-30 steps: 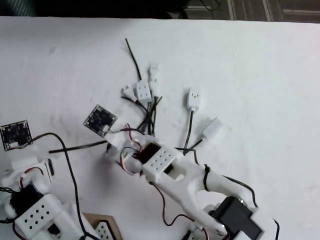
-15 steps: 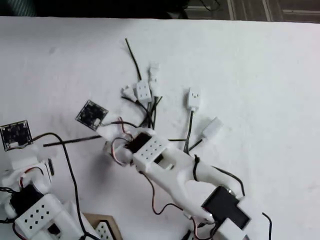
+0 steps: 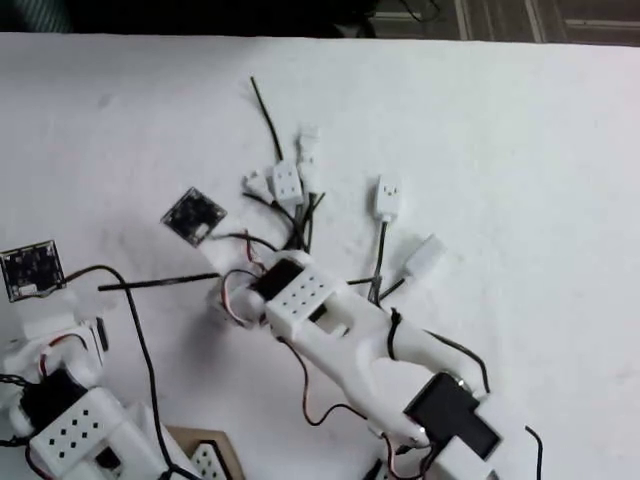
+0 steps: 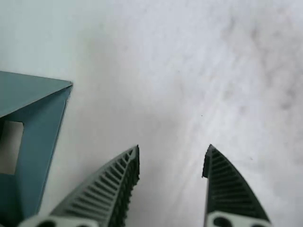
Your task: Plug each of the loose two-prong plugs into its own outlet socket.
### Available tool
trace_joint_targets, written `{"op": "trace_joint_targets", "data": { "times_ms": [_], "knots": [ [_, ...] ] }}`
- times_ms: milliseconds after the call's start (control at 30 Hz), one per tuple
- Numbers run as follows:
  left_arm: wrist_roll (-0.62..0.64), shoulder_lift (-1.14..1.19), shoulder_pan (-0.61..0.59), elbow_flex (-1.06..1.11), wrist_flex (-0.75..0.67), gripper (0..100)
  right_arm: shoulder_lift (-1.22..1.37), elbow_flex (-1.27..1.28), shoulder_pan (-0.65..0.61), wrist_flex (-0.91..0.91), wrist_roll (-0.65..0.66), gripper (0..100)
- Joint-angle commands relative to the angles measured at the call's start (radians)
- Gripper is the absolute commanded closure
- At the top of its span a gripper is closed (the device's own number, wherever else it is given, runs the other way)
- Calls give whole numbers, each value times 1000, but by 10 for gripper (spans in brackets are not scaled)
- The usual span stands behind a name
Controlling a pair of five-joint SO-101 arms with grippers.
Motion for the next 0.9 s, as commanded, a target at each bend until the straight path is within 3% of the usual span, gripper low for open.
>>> {"op": "trace_joint_targets", "data": {
  "times_ms": [0,367,700,867],
  "knots": [
    [8,-13,18,-5,-6,774,42,6,25,61,-41,981],
    [8,-13,18,-5,-6,774,42,8,76,53,61,981],
    [8,-13,18,-5,-6,774,99,-11,-8,61,60,981],
    [9,-13,18,-5,-6,774,101,-14,12,61,60,981]
  ]
}}
